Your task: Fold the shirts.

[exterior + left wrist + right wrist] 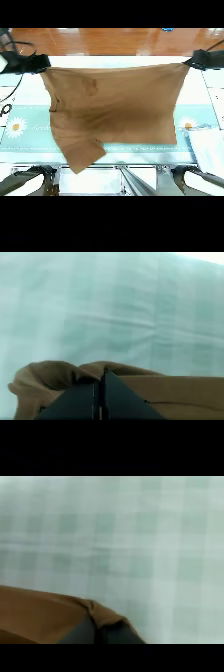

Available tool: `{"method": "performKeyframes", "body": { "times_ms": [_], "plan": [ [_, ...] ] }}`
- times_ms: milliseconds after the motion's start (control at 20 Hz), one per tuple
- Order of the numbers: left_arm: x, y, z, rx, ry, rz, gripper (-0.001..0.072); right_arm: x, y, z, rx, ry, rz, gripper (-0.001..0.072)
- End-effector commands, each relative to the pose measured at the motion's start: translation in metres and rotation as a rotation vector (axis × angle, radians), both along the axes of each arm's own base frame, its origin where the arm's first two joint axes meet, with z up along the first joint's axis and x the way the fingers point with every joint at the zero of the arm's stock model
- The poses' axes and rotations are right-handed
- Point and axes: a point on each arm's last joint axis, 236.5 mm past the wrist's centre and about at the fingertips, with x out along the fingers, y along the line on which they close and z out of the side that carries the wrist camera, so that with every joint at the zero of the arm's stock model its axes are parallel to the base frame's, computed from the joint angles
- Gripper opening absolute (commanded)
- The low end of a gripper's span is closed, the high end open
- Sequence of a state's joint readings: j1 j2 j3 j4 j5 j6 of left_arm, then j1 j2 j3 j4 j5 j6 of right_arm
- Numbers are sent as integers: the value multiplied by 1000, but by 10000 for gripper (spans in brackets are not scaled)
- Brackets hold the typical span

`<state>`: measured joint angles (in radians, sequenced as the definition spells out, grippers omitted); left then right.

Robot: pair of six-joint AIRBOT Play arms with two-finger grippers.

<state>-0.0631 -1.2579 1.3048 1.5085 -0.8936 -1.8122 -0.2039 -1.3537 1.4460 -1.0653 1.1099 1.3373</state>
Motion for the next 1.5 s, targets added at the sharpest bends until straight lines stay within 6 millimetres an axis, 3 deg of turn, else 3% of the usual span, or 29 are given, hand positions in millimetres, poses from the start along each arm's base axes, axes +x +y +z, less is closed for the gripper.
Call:
{"method": "performKeyframes", "body": {
  "times_ms": [0, 150, 300, 450, 600, 750, 900, 1150, 1200, 1250, 1300, 1450],
  "plan": [
    [75, 1, -54, -114, 59, 27, 15, 66, -14, -70, 33, 69, -26, 29],
    [92, 1, -79, -135, 162, 21, 15, 97, -20, -91, 44, 79, -40, 29],
    [76, -2, -104, -134, 290, 3, 15, 97, -20, -97, 41, 94, -33, 30],
    [35, -7, -122, -92, 442, -102, 14, 67, -23, -109, 54, 220, 10, 29],
    [-9, -10, -149, -114, 561, -121, 14, 22, -27, -145, 39, 406, 51, 29],
    [-38, -13, -171, -127, 621, -135, 14, 5, -23, -167, 50, 469, 57, 29],
    [-55, -14, -183, -130, 680, -145, 14, -1, -23, -172, 49, 491, 60, 29],
    [-55, -17, -183, -138, 677, -159, 16, -4, -21, -173, 49, 504, 72, 45],
    [-58, -17, -182, -139, 687, -161, 75, -4, -21, -173, 57, 511, 54, 242],
    [-64, -16, -182, -144, 712, -163, 359, -5, -21, -171, 60, 515, 47, 410],
    [-72, -13, -180, -138, 748, -165, 506, -8, -26, -168, 60, 523, 33, 407],
    [-82, 8, -155, -156, 739, -113, 507, -31, -57, -141, 63, 561, -29, 407]
  ]
}}
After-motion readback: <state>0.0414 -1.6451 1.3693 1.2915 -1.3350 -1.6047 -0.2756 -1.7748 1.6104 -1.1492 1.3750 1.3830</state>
